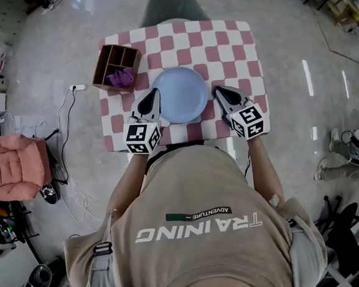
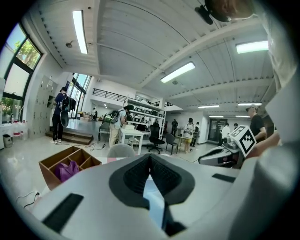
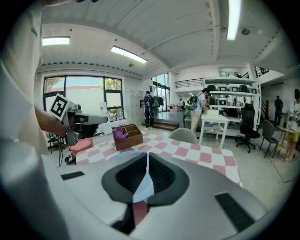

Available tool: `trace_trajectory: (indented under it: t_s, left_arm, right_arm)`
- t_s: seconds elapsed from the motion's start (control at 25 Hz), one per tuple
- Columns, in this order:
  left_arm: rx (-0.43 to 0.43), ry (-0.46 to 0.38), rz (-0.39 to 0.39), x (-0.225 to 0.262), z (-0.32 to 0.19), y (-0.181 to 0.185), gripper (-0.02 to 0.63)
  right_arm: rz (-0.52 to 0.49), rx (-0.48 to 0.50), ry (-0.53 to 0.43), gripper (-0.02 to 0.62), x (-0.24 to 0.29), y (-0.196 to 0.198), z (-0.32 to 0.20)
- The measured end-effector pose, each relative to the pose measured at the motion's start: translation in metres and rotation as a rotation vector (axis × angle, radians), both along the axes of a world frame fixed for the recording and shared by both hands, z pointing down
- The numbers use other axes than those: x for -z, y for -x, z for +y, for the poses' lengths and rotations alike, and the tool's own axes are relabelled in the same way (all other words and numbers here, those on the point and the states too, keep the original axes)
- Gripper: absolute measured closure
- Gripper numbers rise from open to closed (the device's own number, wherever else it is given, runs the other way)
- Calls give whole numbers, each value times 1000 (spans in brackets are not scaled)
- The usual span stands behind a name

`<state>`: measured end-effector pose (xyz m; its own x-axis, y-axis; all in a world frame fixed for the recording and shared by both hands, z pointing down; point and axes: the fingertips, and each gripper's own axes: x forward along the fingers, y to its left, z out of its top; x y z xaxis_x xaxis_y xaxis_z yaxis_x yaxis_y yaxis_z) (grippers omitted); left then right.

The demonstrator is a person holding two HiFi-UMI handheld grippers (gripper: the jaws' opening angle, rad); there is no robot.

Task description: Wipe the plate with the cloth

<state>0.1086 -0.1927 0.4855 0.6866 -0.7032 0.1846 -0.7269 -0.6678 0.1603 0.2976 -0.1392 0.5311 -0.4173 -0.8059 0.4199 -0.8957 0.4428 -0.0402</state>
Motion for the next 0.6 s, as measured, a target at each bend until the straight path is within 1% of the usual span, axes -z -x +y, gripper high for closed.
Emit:
trace_trajectory:
  t_s: [0.08, 0.16, 0.36, 0.44, 0.52, 0.6]
  left_arm:
    - [-16, -13, 9, 11, -4, 3, 594]
    - [-31, -21, 8, 19, -8, 7, 594]
    - [-11, -68, 3, 42, -15, 21, 594]
    - [1, -104, -1, 52, -18, 28, 594]
    - [10, -141, -20, 55, -20, 33, 594]
    - [11, -147, -31, 54, -21, 37, 594]
  right_arm:
    - [7, 40, -41, 574, 15, 15, -10]
    - [-15, 68, -76, 577, 30, 29, -22]
    - [-86, 91, -168, 578, 75, 55, -43]
    - [-82, 99, -217, 578, 93, 64, -50]
    - [-56, 107, -258, 577, 103, 72, -54]
    - [-44, 117, -264, 578, 103, 78, -55]
